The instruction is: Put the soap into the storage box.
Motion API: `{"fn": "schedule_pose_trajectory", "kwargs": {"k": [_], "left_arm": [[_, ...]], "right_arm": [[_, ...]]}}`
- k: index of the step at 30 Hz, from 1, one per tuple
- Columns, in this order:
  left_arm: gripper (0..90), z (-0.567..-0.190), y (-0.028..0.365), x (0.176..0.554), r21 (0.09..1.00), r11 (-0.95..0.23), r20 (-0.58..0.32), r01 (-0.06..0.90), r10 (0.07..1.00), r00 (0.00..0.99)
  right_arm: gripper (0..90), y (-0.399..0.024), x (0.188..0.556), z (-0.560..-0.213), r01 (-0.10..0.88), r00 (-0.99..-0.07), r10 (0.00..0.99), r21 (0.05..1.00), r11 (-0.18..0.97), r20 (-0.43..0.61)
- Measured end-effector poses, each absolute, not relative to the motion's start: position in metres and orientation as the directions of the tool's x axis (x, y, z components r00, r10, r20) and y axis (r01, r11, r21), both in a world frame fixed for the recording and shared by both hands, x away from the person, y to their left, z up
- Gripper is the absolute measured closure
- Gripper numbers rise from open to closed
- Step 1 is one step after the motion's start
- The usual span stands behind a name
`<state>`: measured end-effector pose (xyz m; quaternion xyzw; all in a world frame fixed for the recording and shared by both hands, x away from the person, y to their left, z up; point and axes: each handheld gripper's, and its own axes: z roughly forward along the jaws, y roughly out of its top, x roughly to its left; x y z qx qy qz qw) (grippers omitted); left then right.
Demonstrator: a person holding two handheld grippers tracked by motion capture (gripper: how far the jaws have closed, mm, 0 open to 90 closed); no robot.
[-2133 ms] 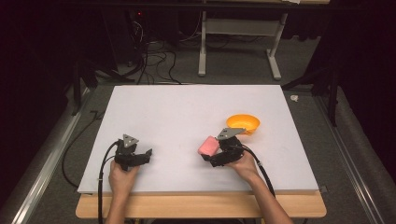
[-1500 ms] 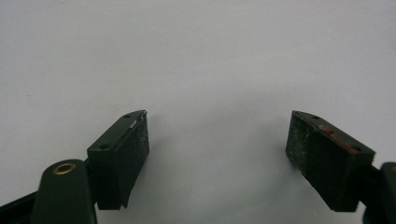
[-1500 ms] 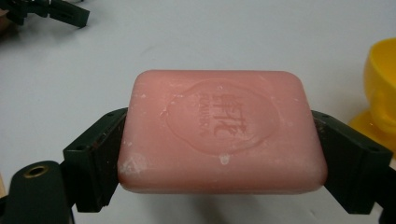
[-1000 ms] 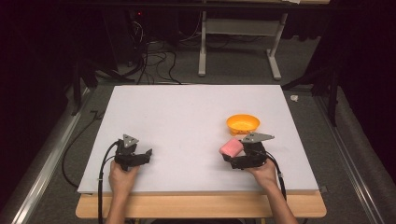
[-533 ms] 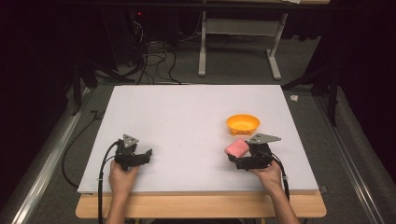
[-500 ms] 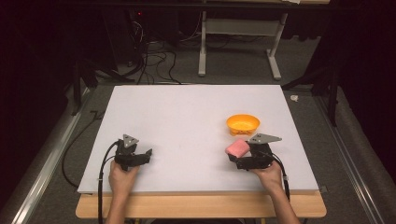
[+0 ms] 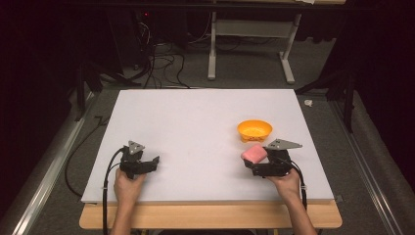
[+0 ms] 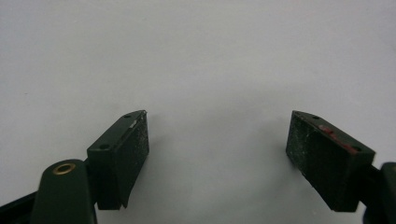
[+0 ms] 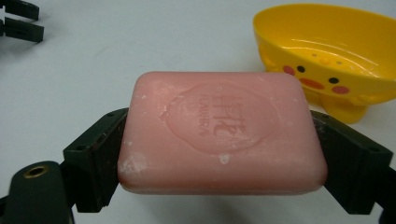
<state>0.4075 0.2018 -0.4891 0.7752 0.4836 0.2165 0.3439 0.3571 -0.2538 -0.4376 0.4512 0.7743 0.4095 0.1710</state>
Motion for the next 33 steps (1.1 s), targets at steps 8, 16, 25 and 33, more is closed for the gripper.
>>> {"fn": "schedule_pose_trajectory", "kwargs": {"k": [8, 16, 25, 33], "left_arm": [[21.7, -0.489, 0.201, 0.407, 0.744, -0.299, 0.009, 0.598, 0.899, 0.438], [21.7, -0.489, 0.201, 0.407, 0.744, -0.299, 0.010, 0.598, 0.899, 0.438], [21.7, -0.489, 0.200, 0.406, 0.746, -0.304, 0.019, 0.592, 0.899, 0.437], [21.7, -0.489, 0.200, 0.406, 0.747, -0.305, 0.021, 0.591, 0.899, 0.437]], "right_arm": [[13.5, -0.262, 0.354, -0.429, 0.551, -0.513, 0.852, 0.802, 0.232, 0.106], [13.5, -0.267, 0.356, -0.422, 0.551, -0.495, 0.864, 0.803, 0.227, 0.095], [13.5, -0.270, 0.363, -0.412, 0.550, -0.458, 0.883, 0.812, 0.194, 0.100], [13.5, -0.272, 0.374, -0.405, 0.560, -0.421, 0.901, 0.811, 0.168, 0.104]]}}
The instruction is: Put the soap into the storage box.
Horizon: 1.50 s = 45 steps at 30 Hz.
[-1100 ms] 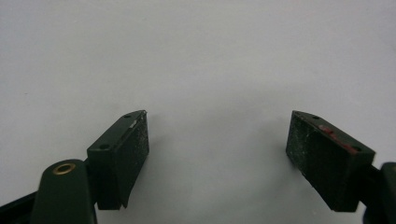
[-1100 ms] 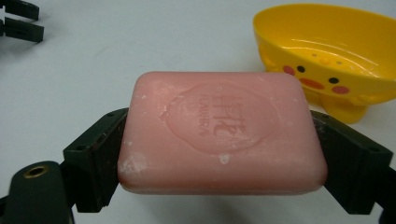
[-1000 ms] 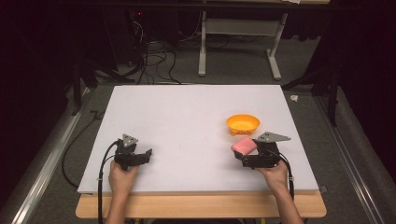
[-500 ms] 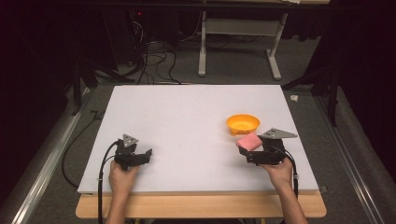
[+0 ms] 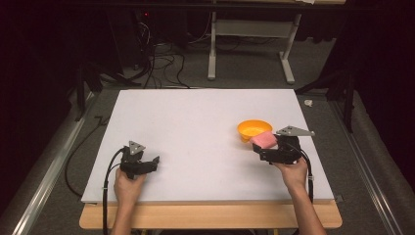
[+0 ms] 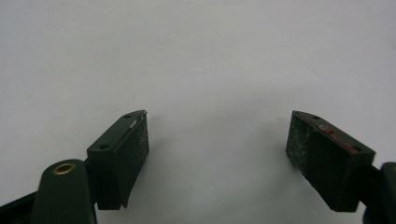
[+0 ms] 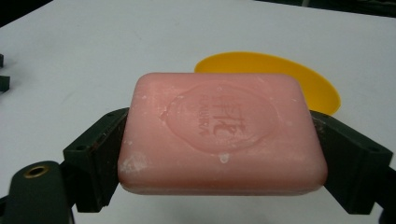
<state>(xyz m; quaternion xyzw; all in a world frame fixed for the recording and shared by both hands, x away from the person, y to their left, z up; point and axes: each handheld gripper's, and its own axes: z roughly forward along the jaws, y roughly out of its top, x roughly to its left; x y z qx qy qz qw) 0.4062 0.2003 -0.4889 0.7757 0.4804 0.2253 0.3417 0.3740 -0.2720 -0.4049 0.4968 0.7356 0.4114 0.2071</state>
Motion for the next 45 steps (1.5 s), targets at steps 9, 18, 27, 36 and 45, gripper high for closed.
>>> {"fn": "schedule_pose_trajectory", "kwargs": {"k": [9, 18, 27, 36, 45], "left_arm": [[21.7, -0.489, 0.201, 0.406, 0.746, -0.303, 0.019, 0.593, 0.899, 0.437], [21.7, -0.489, 0.201, 0.406, 0.746, -0.304, 0.019, 0.593, 0.899, 0.437], [21.7, -0.489, 0.201, 0.407, 0.746, -0.302, 0.016, 0.594, 0.899, 0.437], [21.7, -0.489, 0.201, 0.407, 0.746, -0.303, 0.017, 0.593, 0.899, 0.437], [21.7, -0.489, 0.201, 0.406, 0.746, -0.303, 0.018, 0.593, 0.899, 0.437]], "right_arm": [[13.5, -0.269, 0.389, -0.403, 0.567, -0.411, 0.907, 0.803, 0.181, 0.087], [13.5, -0.268, 0.400, -0.400, 0.581, -0.382, 0.919, 0.799, 0.157, 0.097], [13.5, -0.269, 0.414, -0.399, 0.607, -0.345, 0.932, 0.783, 0.136, 0.106], [13.5, -0.264, 0.431, -0.400, 0.639, -0.333, 0.938, 0.755, 0.148, 0.097], [13.5, -0.259, 0.446, -0.405, 0.684, -0.302, 0.947, 0.717, 0.136, 0.107]]}}
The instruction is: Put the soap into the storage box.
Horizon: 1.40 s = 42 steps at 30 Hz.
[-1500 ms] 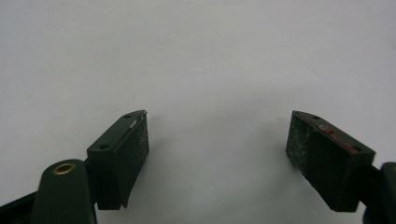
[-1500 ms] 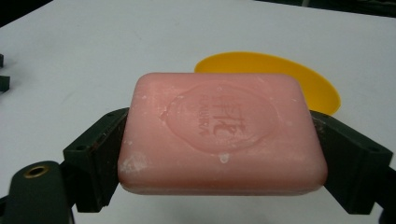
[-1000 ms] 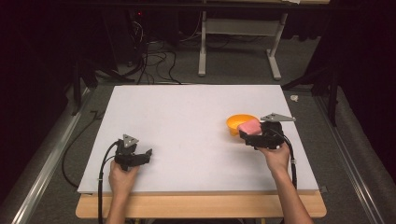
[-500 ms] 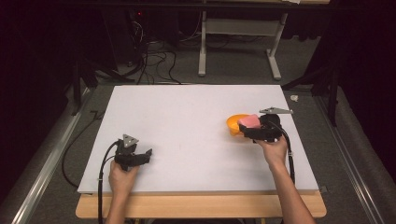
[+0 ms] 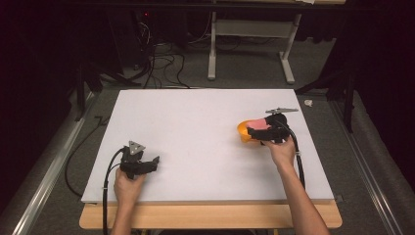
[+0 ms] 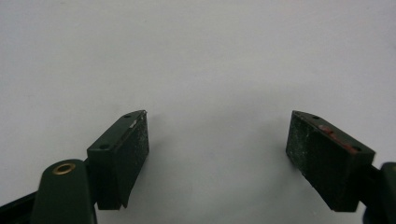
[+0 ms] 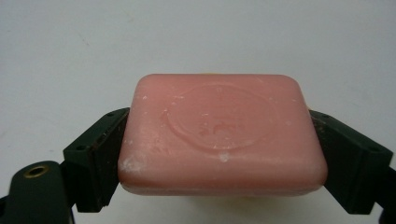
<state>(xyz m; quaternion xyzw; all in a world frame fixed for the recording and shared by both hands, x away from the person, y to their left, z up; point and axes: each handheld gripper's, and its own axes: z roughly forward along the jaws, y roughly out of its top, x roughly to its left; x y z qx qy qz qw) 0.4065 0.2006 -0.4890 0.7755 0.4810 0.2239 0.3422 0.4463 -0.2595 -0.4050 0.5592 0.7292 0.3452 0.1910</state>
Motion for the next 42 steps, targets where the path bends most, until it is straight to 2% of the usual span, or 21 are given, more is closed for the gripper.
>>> {"fn": "schedule_pose_trajectory", "kwargs": {"k": [21, 42], "left_arm": [[21.7, -0.489, 0.200, 0.406, 0.747, -0.308, 0.025, 0.590, 0.899, 0.437], [21.7, -0.489, 0.200, 0.406, 0.748, -0.307, 0.026, 0.588, 0.899, 0.437]], "right_arm": [[13.4, -0.256, 0.470, -0.419, 0.771, -0.226, 0.963, 0.631, 0.083, 0.149], [13.7, -0.251, 0.476, -0.419, 0.775, -0.201, 0.971, 0.627, 0.075, 0.132]]}}
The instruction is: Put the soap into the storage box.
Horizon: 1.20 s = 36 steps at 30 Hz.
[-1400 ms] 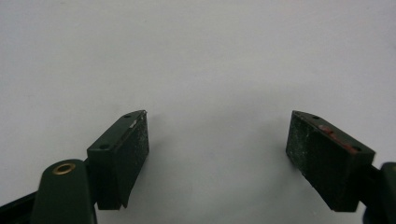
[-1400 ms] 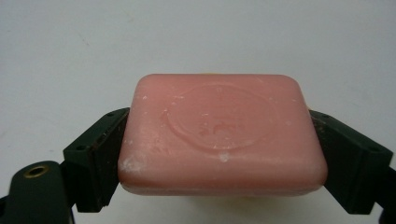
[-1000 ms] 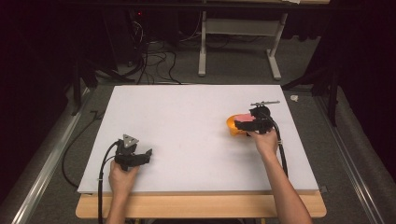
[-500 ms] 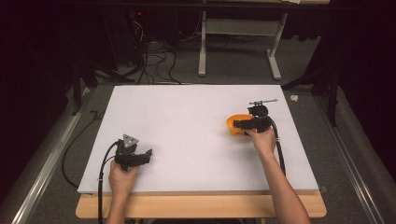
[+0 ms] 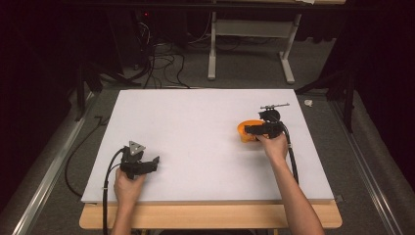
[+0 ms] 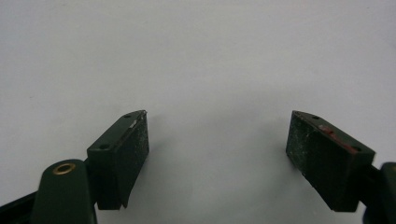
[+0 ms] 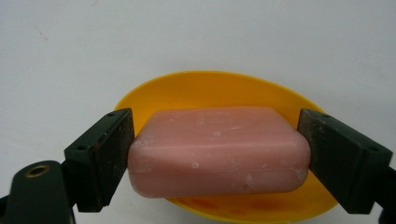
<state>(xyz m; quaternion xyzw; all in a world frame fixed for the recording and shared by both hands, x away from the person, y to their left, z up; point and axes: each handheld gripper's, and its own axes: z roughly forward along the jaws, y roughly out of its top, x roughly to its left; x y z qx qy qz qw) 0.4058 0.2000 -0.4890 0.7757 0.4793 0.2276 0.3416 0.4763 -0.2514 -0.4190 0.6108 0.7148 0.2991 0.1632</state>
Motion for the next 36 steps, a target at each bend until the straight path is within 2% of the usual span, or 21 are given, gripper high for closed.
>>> {"fn": "schedule_pose_trajectory", "kwargs": {"k": [21, 36], "left_arm": [[21.8, -0.4887, 0.2003, 0.4060, 0.745, -0.307, 0.022, 0.592, 0.899, 0.438], [21.8, -0.4889, 0.2003, 0.4061, 0.747, -0.306, 0.022, 0.590, 0.899, 0.438]], "right_arm": [[12.6, -0.2574, 0.4743, -0.4254, 0.777, -0.182, 0.968, 0.628, 0.034, 0.173], [12.8, -0.2571, 0.4720, -0.4255, 0.774, -0.196, 0.969, 0.630, 0.057, 0.153]]}}
